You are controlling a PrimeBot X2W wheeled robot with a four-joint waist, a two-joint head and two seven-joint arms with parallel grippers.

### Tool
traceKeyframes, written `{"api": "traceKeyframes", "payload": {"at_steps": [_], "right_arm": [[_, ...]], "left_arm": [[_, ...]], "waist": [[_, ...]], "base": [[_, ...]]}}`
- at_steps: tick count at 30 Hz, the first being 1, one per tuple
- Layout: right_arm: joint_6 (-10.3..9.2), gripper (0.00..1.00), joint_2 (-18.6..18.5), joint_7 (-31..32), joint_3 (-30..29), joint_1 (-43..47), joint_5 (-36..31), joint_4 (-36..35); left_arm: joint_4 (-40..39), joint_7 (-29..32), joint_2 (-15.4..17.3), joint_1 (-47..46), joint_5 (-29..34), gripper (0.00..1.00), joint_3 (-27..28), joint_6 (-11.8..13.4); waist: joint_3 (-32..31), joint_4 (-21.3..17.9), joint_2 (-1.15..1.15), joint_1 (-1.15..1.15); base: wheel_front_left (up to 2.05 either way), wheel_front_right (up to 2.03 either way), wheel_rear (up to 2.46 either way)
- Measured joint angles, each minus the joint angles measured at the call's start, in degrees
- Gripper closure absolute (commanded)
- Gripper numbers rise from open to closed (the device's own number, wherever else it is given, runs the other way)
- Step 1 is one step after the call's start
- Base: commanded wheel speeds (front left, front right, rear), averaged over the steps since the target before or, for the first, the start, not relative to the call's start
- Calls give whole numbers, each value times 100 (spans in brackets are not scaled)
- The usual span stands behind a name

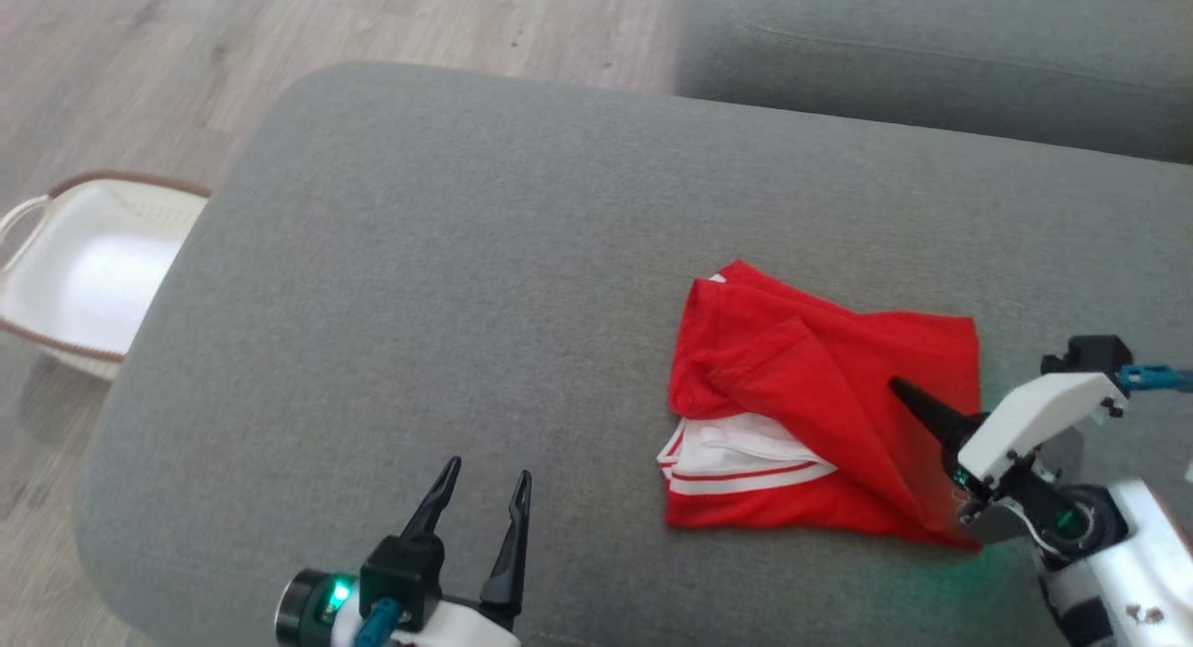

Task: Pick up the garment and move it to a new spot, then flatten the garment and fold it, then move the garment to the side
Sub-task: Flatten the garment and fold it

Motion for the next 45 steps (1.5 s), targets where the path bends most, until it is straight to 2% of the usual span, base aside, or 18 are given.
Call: {"api": "traceKeyframes", "payload": {"at_steps": [4,10,17,21,23,24,25,30,33,34,37,40,42,45], "right_arm": [[0,100,-85,415,219,-165,230,355],[0,100,-75,524,568,-162,389,410],[0,100,84,589,1419,179,764,-681],[0,100,88,265,1786,587,871,-1322],[0,57,63,-74,1835,791,865,-1505],[0,7,11,-265,1850,876,829,-1570],[0,0,-58,-492,1868,940,722,-1605],[0,0,-483,-2051,1813,990,-363,-1265],[0,0,-527,-2803,1782,988,-942,-751],[0,0,-524,-3261,1752,982,-1298,-423],[0,0,-508,-3897,1674,977,-1725,-96],[0,0,-497,-4207,1623,966,-2429,57],[0,0,-383,-4253,1357,987,-2793,46],[0,0,-80,-4264,769,1169,-3539,-566]], "left_arm": [[29,0,-20,-7,0,0,-2,-1],[48,0,-41,-7,0,0,0,-1],[59,0,-48,-4,13,0,33,-1],[82,0,-44,24,49,0,75,3],[87,0,-36,64,49,0,114,7],[85,0,-27,112,49,0,146,8],[83,0,-22,168,48,0,187,18],[65,0,-11,394,-97,0,406,65],[74,0,-1,531,-196,0,631,116],[79,0,2,640,-222,0,758,116],[75,0,2,766,-223,0,876,113],[31,0,9,898,-220,0,1024,104],[-63,0,4,1003,-215,0,1118,100],[-274,0,-3,1166,-154,0,1252,104]], "waist": [[40,124,0,0],[43,157,0,0],[-60,-39,0,0],[-212,-223,0,0],[-307,-322,0,0],[-353,-379,0,0],[-388,-442,0,0],[-568,-792,0,0],[-695,-1014,0,0],[-786,-1158,0,0],[-933,-1338,0,0],[-1094,-1470,0,0],[-1193,-1543,0,0],[-1313,-1647,0,0]], "base": [[0,0,0],[0,0,0],[0,0,0],[0,0,0],[0,0,0],[0,0,0],[0,0,0],[0,0,0],[0,0,0],[0,0,0],[0,0,0],[0,0,0],[0,0,0],[0,0,0]]}}
